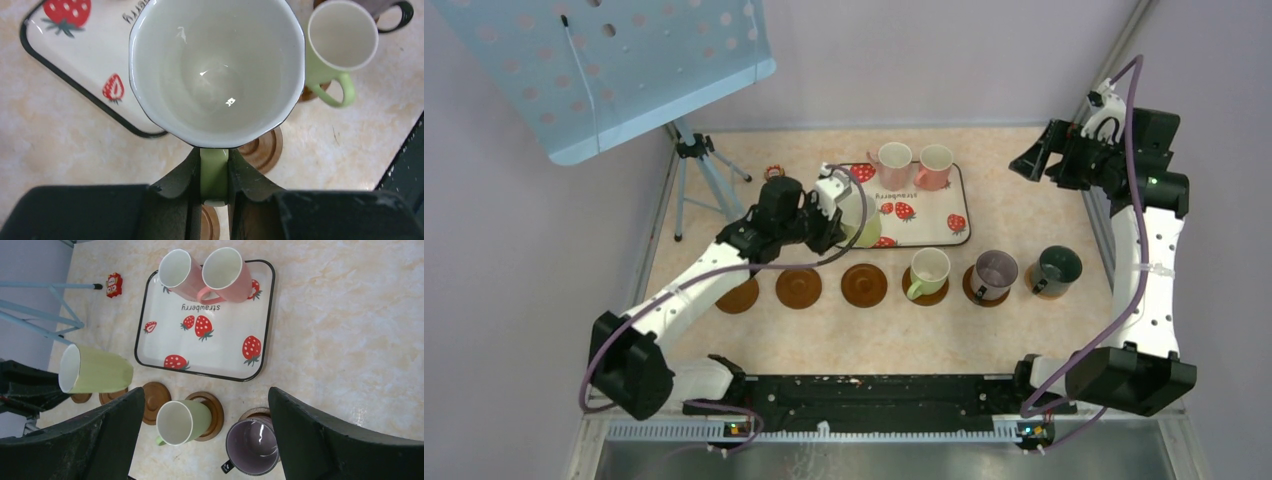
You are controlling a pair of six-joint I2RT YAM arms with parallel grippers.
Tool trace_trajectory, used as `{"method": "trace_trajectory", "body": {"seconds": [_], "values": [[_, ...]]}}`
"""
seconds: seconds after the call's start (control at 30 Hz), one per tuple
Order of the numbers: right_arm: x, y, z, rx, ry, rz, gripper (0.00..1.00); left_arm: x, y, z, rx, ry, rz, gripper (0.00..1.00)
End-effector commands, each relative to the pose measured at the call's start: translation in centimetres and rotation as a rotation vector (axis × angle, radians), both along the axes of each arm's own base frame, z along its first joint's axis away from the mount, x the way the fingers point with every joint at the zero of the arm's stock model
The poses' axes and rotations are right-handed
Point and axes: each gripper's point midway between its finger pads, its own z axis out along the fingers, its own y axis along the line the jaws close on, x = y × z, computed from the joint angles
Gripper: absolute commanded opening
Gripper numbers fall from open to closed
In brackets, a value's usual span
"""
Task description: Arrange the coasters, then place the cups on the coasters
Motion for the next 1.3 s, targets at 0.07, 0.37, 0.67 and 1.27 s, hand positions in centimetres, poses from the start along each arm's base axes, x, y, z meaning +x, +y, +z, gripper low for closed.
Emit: {"method": "trace_trajectory", "body": {"seconds": [0.07,0.37,0.67,1.27], "values": [[-0.7,0.2,1.0,0.016,-0.047,-0.004,0.91,-2.6,0.2,2.1,-0.104,-0.104,-0.02,0.0],[-1.1,0.3,0.6,0.028,-0.039,-0.015,0.91,-5.5,-0.5,-0.9,-0.009,-0.18,0.042,0.0],[-1.2,0.1,0.6,0.013,-0.036,-0.025,0.91,-5.5,-1.4,-2.9,0.007,-0.161,0.064,0.0],[-1.1,-0.1,0.3,0.002,-0.028,-0.027,0.91,-6.1,-2.6,-6.0,-0.007,-0.079,0.027,0.0]]}}
